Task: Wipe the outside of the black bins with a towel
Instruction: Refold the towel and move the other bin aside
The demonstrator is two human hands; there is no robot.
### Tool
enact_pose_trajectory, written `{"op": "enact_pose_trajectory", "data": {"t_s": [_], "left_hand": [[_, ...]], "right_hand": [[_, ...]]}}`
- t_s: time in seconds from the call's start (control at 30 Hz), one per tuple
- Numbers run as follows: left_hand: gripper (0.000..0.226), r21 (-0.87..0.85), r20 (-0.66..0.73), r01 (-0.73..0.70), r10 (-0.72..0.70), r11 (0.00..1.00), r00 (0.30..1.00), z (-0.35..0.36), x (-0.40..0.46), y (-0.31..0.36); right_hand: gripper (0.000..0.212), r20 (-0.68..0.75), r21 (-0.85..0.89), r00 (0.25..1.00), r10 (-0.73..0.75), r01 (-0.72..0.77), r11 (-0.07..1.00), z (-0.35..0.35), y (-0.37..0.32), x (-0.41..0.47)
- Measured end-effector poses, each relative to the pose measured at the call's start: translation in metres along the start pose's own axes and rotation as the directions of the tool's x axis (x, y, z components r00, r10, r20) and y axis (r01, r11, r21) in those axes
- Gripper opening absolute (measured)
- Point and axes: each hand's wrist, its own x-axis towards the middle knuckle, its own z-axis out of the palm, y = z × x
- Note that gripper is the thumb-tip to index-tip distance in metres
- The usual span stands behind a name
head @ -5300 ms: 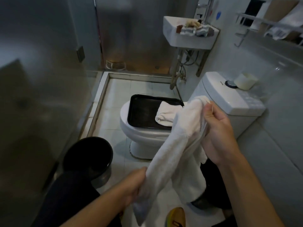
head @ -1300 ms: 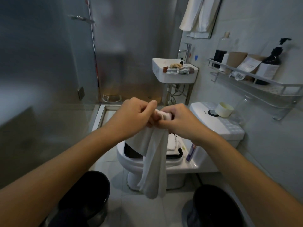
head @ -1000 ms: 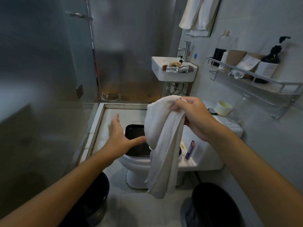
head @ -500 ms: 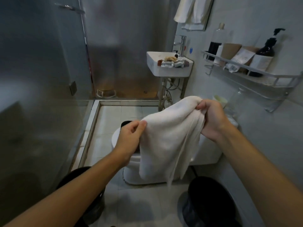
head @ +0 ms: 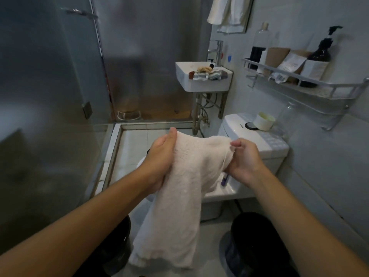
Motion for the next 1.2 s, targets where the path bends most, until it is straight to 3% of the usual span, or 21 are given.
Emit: {"op": "enact_pose_trajectory", "data": {"t_s": [0.07,0.17,0.23,0.3,0.43,0.6,0.7,0.77,0.87,0.93,1.0,1.07,1.13,1.2], "left_hand": [[0.043,-0.052,-0.007,0.019,-0.019,0.998,1.000,-0.002,-0.001,0.001],[0.046,-0.129,0.000,0.043,-0.043,0.991,0.999,-0.006,-0.002,0.003],[0.044,-0.151,0.031,0.066,-0.062,0.986,0.998,-0.008,-0.002,0.002],[0.039,-0.133,0.052,0.085,-0.078,0.988,0.996,-0.011,-0.001,0.001],[0.059,-0.135,0.086,0.049,-0.038,0.990,0.996,-0.025,0.006,-0.004],[0.035,0.228,0.143,-0.125,0.094,0.966,0.985,-0.031,0.004,-0.015],[0.042,0.276,0.042,-0.036,0.025,0.961,0.999,-0.037,0.007,-0.019],[0.055,0.290,-0.147,0.128,-0.088,0.948,0.985,-0.038,0.011,-0.017],[0.070,0.253,-0.329,0.299,-0.209,0.920,0.921,-0.034,0.014,-0.013],[0.078,0.243,-0.334,0.240,-0.151,0.940,0.930,-0.035,0.017,-0.009],[0.081,0.258,-0.216,0.148,-0.093,0.955,0.972,-0.043,0.018,-0.002],[0.080,0.372,0.051,0.084,-0.111,0.924,0.993,-0.052,0.015,0.002],[0.078,0.531,0.273,-0.005,-0.165,0.847,0.948,-0.058,0.012,0.001],[0.068,0.659,0.333,-0.109,-0.159,0.745,0.929,-0.061,0.011,-0.005]], "right_hand": [[0.059,0.052,0.000,0.996,0.067,-0.067,0.998,-0.004,0.022,-0.001],[0.079,0.334,-0.003,0.927,0.170,-0.179,0.984,-0.007,0.060,-0.011],[0.077,0.396,-0.016,0.904,0.163,-0.170,0.985,-0.002,0.074,-0.022],[0.086,0.386,0.015,0.915,0.114,-0.130,0.991,0.001,0.078,-0.025],[0.093,0.386,0.043,0.922,-0.029,0.013,0.999,-0.006,0.068,-0.017],[0.097,0.236,-0.248,0.968,-0.087,0.147,0.958,-0.007,0.061,-0.011],[0.081,0.235,-0.230,0.956,-0.175,0.229,0.946,0.001,0.051,-0.020],[0.064,0.201,-0.244,0.940,-0.275,0.320,0.915,0.007,0.045,-0.027],[0.051,0.130,-0.492,0.898,-0.421,0.427,0.759,0.017,0.041,-0.031],[0.056,0.166,-0.588,0.881,-0.443,0.449,0.672,0.018,0.036,-0.032],[0.066,0.253,-0.665,0.896,-0.366,0.436,0.607,0.014,0.026,-0.031],[0.072,0.322,-0.788,0.900,-0.294,0.427,0.444,0.010,0.020,-0.029],[0.059,0.328,-0.874,0.878,-0.348,0.422,0.242,0.008,0.020,-0.026],[0.041,0.367,-0.888,0.819,-0.442,0.449,0.094,0.006,0.020,-0.024]]}}
